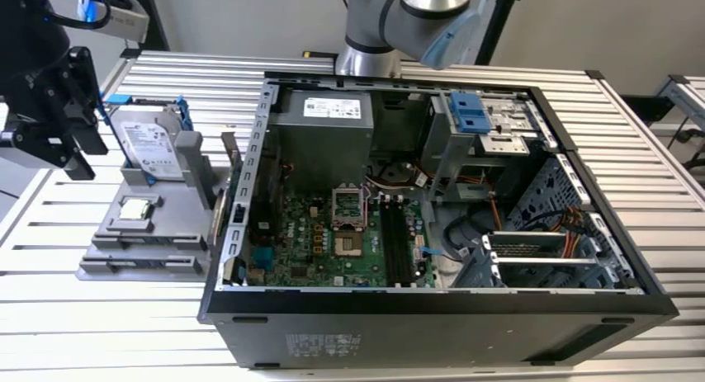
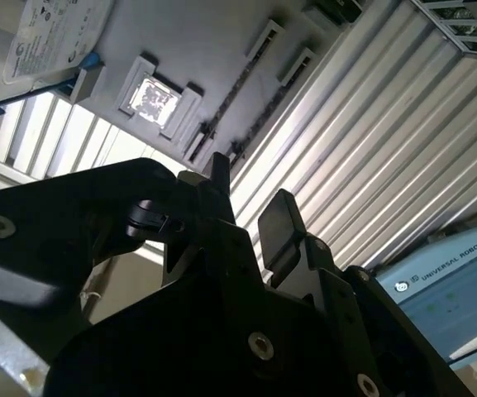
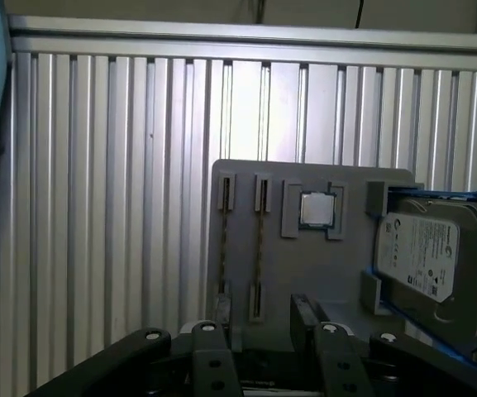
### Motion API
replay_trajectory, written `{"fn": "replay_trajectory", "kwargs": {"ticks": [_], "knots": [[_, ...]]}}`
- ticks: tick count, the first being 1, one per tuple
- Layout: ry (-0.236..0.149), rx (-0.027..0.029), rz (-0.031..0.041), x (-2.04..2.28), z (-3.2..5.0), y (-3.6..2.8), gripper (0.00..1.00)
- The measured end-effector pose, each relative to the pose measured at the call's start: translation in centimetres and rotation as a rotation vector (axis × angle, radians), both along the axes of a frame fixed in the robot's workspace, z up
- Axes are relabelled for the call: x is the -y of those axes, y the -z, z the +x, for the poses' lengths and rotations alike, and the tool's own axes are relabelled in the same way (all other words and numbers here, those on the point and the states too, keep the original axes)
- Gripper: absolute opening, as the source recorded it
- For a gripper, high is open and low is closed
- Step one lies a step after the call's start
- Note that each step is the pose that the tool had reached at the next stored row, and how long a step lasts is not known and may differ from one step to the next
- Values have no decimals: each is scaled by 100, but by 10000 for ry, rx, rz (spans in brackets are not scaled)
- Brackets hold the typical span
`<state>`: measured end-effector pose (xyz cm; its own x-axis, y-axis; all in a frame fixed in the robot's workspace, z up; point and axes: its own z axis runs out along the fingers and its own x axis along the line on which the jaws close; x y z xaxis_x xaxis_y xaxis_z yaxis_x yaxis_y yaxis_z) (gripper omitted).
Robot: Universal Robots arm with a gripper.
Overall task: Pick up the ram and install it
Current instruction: 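Pick up the ram and move it above insertion slot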
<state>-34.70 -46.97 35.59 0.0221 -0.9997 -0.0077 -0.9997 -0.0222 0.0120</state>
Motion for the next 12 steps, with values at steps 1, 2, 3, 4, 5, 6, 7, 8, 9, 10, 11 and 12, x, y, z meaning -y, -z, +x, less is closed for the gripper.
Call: {"fn": "replay_trajectory", "kwargs": {"ticks": [1,2,3,4,5,6,7,8,9,10,11,12], "knots": [[0,0,-1,0,0,17,100],[-1,-1,-1,0,0,35,100],[0,0,-1,0,0,53,100],[0,0,0,0,0,70,100],[0,0,-1,0,0,86,100],[0,-1,-1,0,0,101,100],[0,-1,-1,0,0,115,100],[-1,0,-1,0,0,130,100],[-2,0,-1,0,0,145,100],[-4,-1,-2,0,1,160,100],[-7,0,0,-1,2,177,100],[-11,0,0,0,4,193,100]]}}
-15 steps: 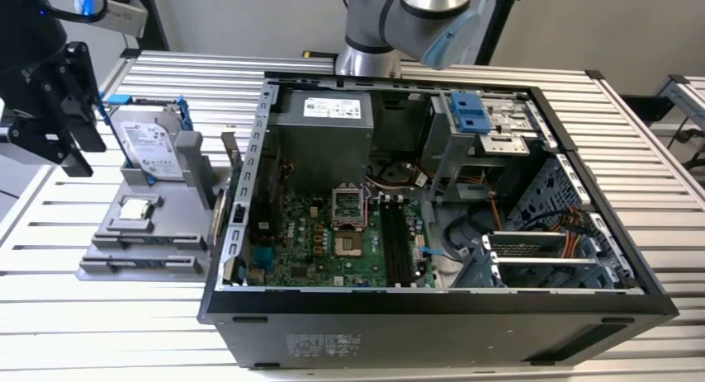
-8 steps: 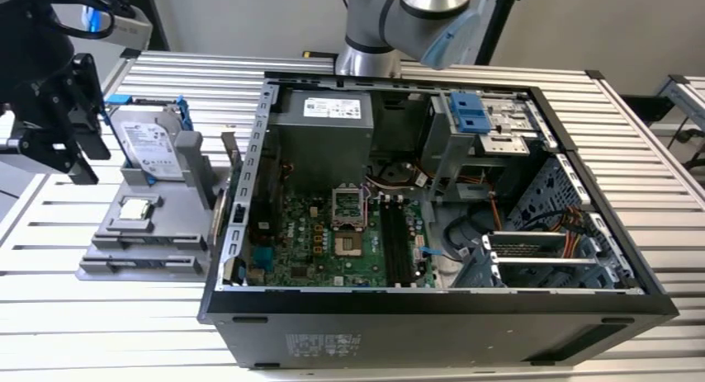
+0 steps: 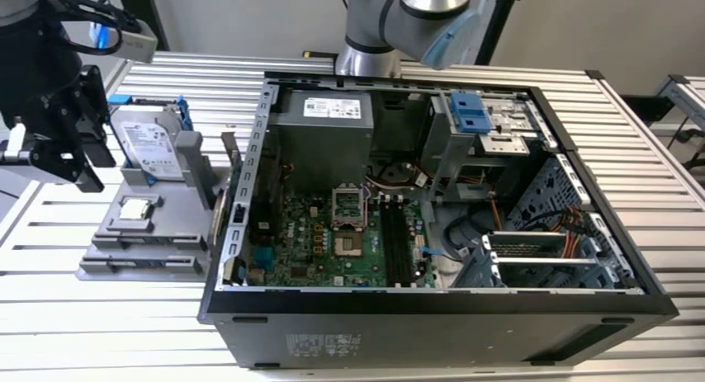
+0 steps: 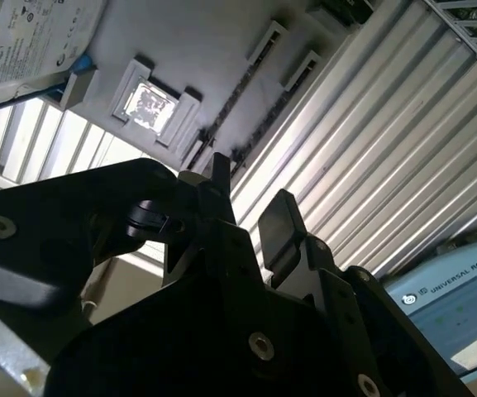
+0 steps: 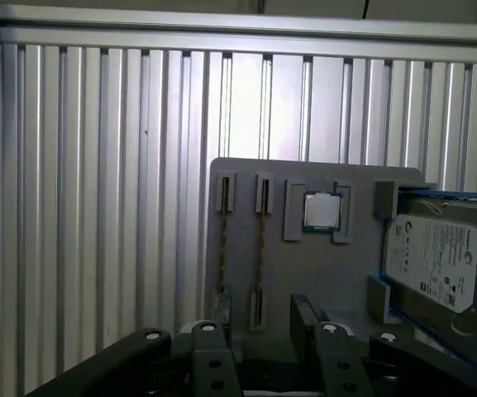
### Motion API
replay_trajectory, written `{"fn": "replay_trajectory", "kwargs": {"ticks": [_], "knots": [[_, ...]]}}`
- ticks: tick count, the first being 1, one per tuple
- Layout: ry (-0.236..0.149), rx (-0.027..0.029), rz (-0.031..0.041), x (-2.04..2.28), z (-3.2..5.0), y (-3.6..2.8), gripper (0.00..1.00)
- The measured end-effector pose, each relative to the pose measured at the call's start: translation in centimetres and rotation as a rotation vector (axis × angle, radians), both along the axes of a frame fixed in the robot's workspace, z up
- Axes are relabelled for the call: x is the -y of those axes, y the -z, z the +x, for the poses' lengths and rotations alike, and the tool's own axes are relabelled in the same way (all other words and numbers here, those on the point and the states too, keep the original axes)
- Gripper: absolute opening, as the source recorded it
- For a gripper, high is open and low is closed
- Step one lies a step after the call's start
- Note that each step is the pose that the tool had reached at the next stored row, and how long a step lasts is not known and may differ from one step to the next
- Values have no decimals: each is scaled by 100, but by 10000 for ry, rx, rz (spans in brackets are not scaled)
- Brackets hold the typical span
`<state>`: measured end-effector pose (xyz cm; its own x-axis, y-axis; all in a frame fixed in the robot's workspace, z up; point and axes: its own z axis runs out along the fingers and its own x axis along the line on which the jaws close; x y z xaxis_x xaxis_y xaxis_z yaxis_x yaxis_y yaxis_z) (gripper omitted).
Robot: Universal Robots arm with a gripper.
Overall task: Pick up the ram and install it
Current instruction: 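Pick up the ram and move it above insertion slot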
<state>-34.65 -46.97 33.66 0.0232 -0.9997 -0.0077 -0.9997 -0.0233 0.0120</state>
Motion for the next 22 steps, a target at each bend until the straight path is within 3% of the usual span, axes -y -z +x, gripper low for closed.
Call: {"fn": "replay_trajectory", "kwargs": {"ticks": [9,22], "knots": [[-138,-3,-1,20,5,135,100],[-389,-2,2,189,7,286,100]]}}
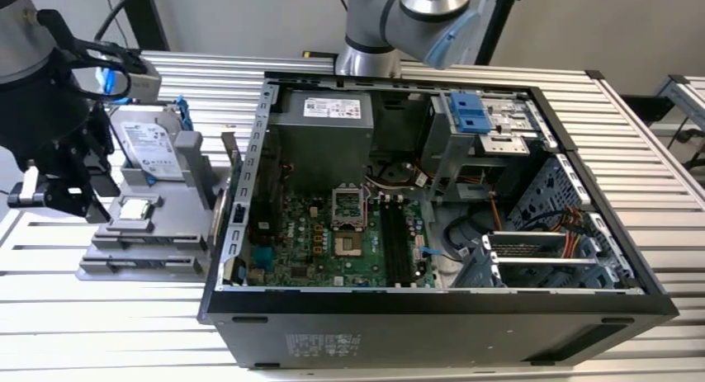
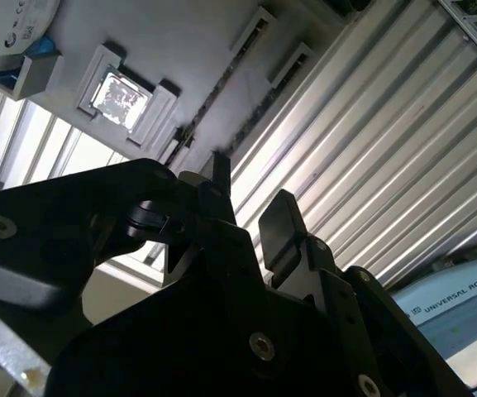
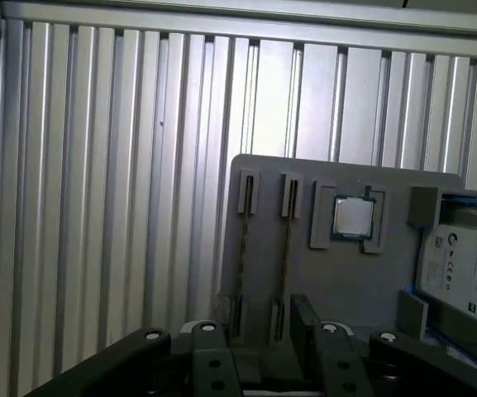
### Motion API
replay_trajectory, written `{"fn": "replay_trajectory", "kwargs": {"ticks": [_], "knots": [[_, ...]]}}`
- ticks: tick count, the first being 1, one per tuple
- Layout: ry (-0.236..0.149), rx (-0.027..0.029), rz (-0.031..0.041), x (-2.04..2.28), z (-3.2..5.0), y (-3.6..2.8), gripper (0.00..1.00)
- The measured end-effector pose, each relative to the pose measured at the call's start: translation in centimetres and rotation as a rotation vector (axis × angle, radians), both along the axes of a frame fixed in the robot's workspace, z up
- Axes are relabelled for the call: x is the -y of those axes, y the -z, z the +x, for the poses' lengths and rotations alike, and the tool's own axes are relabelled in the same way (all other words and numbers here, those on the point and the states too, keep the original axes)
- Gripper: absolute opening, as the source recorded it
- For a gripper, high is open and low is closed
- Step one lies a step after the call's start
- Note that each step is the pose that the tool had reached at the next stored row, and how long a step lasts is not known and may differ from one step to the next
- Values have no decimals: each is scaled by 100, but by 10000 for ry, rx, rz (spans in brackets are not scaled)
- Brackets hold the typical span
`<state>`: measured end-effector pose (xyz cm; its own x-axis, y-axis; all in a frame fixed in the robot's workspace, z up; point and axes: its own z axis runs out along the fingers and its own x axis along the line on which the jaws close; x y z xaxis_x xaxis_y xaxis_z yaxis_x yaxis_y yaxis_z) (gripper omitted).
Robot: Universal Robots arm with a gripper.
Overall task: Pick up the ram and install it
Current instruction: 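Pick up the ram and move it above insertion slot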
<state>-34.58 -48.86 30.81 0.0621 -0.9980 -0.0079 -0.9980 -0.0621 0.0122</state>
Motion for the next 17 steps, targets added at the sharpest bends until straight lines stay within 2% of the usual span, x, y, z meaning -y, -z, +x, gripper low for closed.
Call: {"fn": "replay_trajectory", "kwargs": {"ticks": [17], "knots": [[-248,-3,-2,18,18,199,100]]}}
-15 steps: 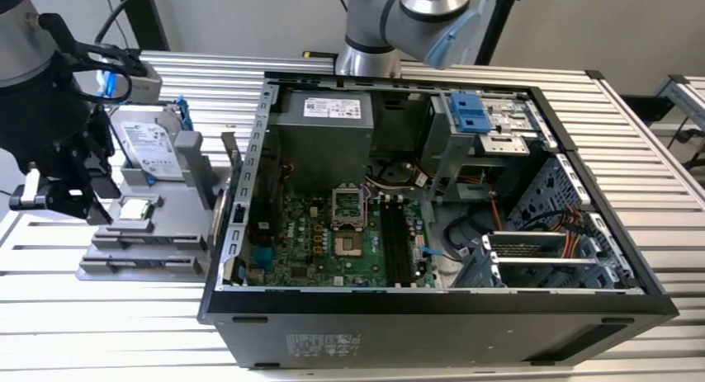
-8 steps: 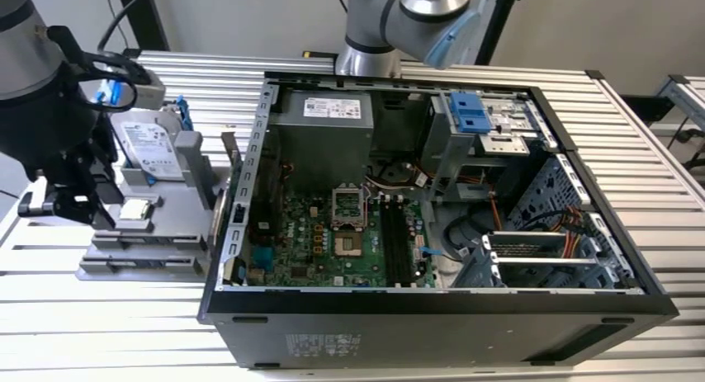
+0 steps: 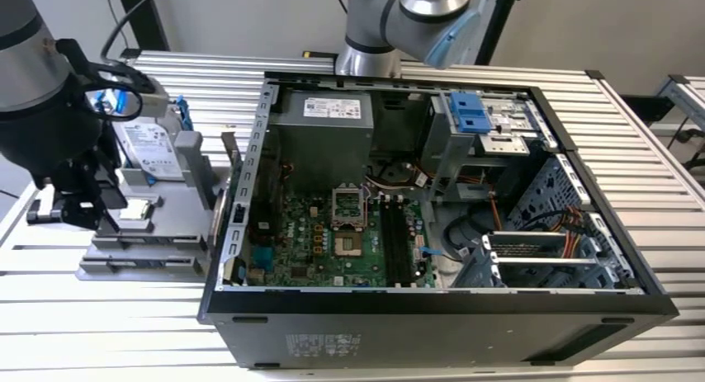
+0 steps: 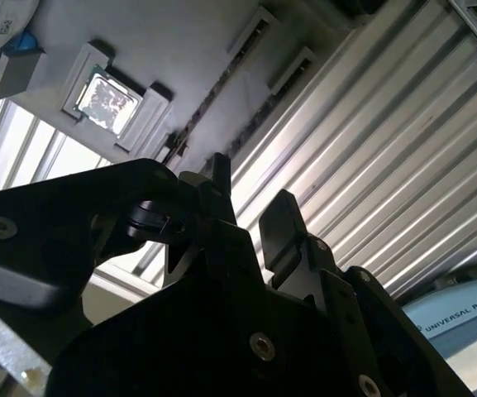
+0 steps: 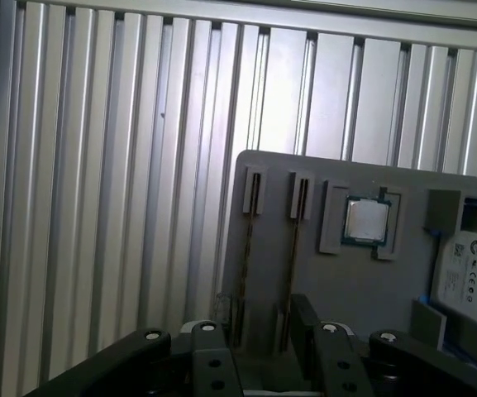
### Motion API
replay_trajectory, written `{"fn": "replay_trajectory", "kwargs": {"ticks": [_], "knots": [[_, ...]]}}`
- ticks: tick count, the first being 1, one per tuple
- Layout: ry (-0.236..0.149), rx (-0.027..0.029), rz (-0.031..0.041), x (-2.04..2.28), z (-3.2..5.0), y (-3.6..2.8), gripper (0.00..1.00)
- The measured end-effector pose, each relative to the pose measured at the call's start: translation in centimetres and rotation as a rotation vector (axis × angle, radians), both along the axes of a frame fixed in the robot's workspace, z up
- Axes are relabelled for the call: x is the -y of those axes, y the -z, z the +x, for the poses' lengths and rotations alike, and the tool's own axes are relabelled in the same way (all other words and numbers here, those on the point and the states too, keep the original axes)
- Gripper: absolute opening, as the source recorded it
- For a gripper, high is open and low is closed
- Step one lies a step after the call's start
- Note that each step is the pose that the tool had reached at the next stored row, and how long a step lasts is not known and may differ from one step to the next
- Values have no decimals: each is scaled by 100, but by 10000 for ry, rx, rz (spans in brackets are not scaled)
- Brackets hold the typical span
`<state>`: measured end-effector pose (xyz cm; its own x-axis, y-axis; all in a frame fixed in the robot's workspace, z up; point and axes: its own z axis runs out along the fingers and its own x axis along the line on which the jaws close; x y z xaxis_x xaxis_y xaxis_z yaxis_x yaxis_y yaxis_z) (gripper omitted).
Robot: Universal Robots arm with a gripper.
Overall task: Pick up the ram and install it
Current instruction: 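Pick up the ram and move it above insertion slot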
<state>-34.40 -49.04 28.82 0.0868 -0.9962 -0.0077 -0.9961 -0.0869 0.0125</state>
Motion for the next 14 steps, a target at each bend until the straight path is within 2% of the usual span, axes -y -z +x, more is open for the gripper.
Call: {"fn": "replay_trajectory", "kwargs": {"ticks": [14], "knots": [[-127,-1,0,6,4,143,100]]}}
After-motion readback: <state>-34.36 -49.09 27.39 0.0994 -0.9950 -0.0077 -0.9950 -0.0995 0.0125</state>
